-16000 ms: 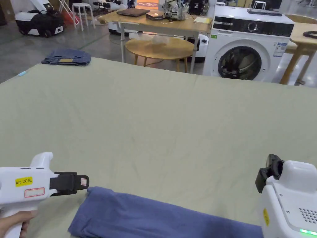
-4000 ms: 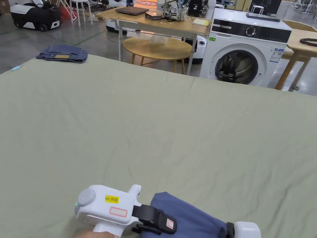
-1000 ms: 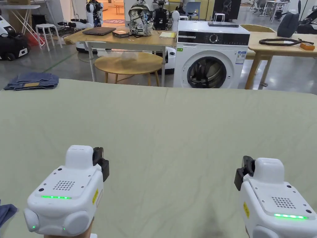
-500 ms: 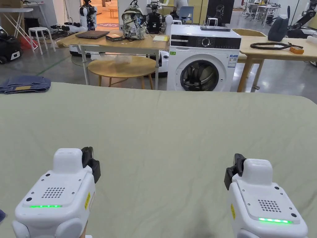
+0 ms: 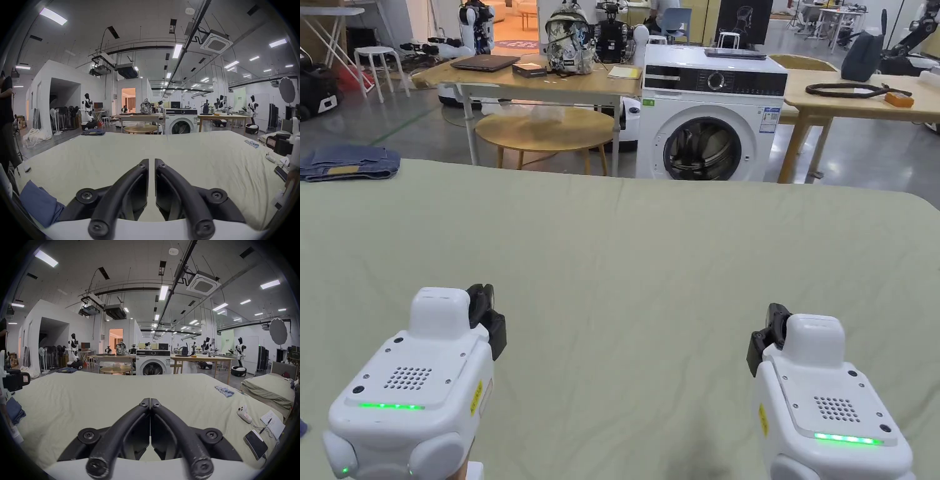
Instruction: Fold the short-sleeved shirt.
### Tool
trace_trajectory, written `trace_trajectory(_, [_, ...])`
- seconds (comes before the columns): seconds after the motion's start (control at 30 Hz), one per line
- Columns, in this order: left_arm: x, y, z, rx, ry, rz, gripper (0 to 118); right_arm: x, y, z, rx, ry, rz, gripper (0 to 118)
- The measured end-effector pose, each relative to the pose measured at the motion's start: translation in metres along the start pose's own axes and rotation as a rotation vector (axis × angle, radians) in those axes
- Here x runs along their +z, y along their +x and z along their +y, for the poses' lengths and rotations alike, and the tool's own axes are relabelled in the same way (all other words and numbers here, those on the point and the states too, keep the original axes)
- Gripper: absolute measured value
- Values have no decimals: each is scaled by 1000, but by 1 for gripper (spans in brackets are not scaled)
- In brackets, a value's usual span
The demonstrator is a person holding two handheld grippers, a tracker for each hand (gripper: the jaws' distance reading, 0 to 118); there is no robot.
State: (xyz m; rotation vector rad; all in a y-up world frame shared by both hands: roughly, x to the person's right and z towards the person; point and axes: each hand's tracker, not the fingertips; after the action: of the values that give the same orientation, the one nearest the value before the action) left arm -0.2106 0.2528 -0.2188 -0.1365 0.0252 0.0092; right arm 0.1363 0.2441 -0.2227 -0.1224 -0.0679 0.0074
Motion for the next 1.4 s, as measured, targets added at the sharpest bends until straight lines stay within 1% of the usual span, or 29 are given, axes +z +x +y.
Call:
trace_trajectory(0.03, [-1, 0, 0, 0, -1, 0, 35, 0, -1, 0, 6, 1, -4, 51])
trace_trajectory(0.07, [-1, 0, -1, 3, -3, 0, 48, 0, -2, 0, 7, 3, -4, 71])
trace_trajectory(0.1, [-3, 0, 0, -3, -2, 5, 67, 0, -2, -1, 8, 3, -2, 84])
trace_trajectory(0.17, [-2, 1, 1, -13, -1, 10, 71, -2, -2, -1, 6, -4, -4, 85])
trace_trajectory(0.23, [-1, 1, 2, -17, 2, 18, 76, -2, -5, -3, 14, 7, -25, 95])
trace_trajectory(0.3, [0, 2, 3, -12, 14, 19, 77, -2, -5, -2, 23, 14, -33, 96])
trace_trajectory(0.37, [-1, 2, 5, -9, 17, 21, 80, -4, -4, -1, 23, 9, -26, 102])
trace_trajectory(0.53, [-2, 1, 9, 11, 19, 21, 80, -7, -3, 4, 21, 2, -29, 103])
trace_trajectory(0.67, [-6, -5, 11, 57, 15, 5, 80, -9, 3, 10, -30, -7, -5, 103])
trace_trajectory(0.73, [-7, -6, 12, 67, 9, 11, 80, -10, 6, 14, -49, -17, 24, 103])
trace_trajectory(0.77, [-8, -6, 13, 68, 5, 20, 80, -10, 7, 15, -50, -15, 29, 103])
trace_trajectory(0.87, [-10, -7, 16, 70, -13, 35, 80, -15, 4, 18, -31, -26, -4, 103])
trace_trajectory(0.93, [-12, -11, 17, 97, -35, 9, 81, -17, 5, 19, -41, -41, 5, 103])
trace_trajectory(1.0, [-11, -13, 18, 129, -36, -22, 86, -20, 4, 21, -50, -64, 10, 103])
trace_trajectory(1.2, [-10, -13, 20, 154, -18, -15, 86, -21, -1, 25, -72, -101, 28, 103])
trace_trajectory(1.3, [-10, -14, 19, 144, 7, -19, 86, -20, -3, 28, -109, -117, 31, 103])
trace_trajectory(1.4, [-11, -11, 16, 95, 36, 30, 86, -17, -2, 33, -162, -120, 54, 103])
